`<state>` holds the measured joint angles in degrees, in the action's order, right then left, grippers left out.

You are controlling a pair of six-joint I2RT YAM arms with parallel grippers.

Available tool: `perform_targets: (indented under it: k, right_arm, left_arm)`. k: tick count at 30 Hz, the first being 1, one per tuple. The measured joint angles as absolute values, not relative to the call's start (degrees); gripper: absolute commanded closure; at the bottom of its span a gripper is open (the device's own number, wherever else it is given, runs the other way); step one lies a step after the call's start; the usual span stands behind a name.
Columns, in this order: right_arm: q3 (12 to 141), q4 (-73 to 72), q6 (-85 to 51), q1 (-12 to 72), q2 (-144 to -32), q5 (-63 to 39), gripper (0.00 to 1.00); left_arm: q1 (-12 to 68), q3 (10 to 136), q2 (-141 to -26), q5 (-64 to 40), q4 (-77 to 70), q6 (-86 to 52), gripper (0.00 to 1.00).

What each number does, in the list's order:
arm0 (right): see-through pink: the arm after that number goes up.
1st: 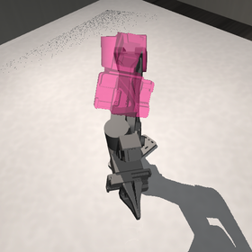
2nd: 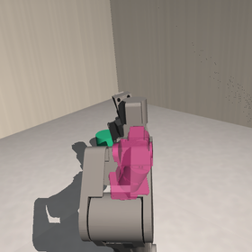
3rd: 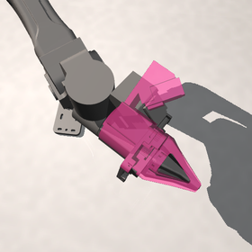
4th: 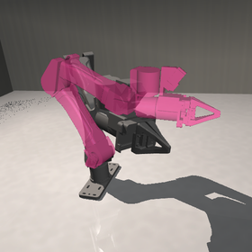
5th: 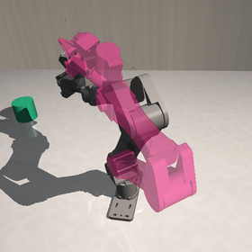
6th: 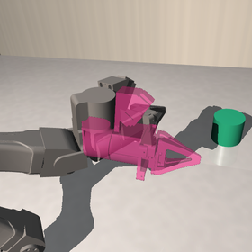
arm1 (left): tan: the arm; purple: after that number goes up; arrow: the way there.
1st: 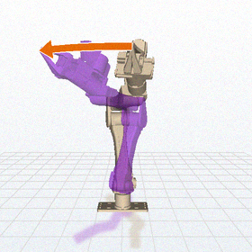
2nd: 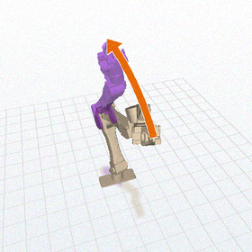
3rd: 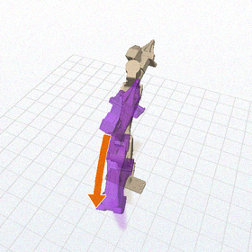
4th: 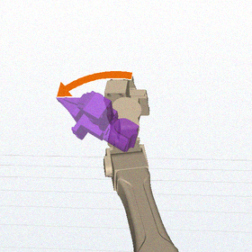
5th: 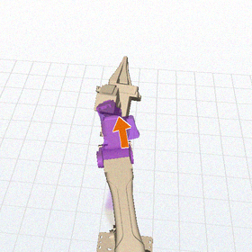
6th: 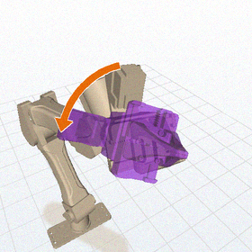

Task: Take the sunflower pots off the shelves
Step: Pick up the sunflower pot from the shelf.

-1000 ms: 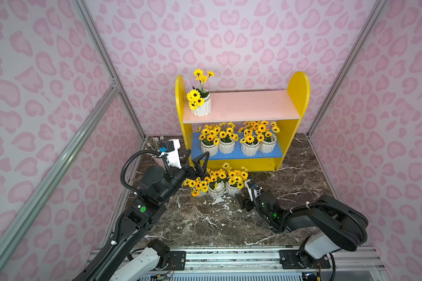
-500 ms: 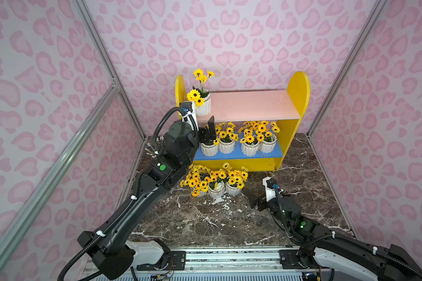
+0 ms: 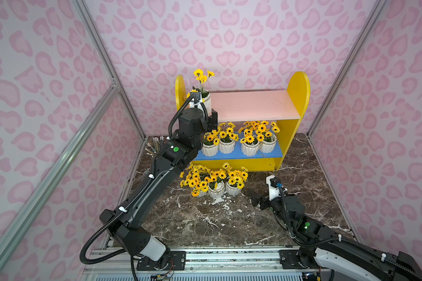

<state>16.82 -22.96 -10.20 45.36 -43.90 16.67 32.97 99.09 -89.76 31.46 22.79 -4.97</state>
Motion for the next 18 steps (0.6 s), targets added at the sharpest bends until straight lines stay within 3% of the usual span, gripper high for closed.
perform_targets:
  k: [18]
  right_arm:
    - [16.0, -23.1, -10.5, 42.4, -43.6, 12.6, 0.02]
  left_arm:
    - [28.6, 98.6, -91.9, 24.9, 15.9, 0.1, 0.03]
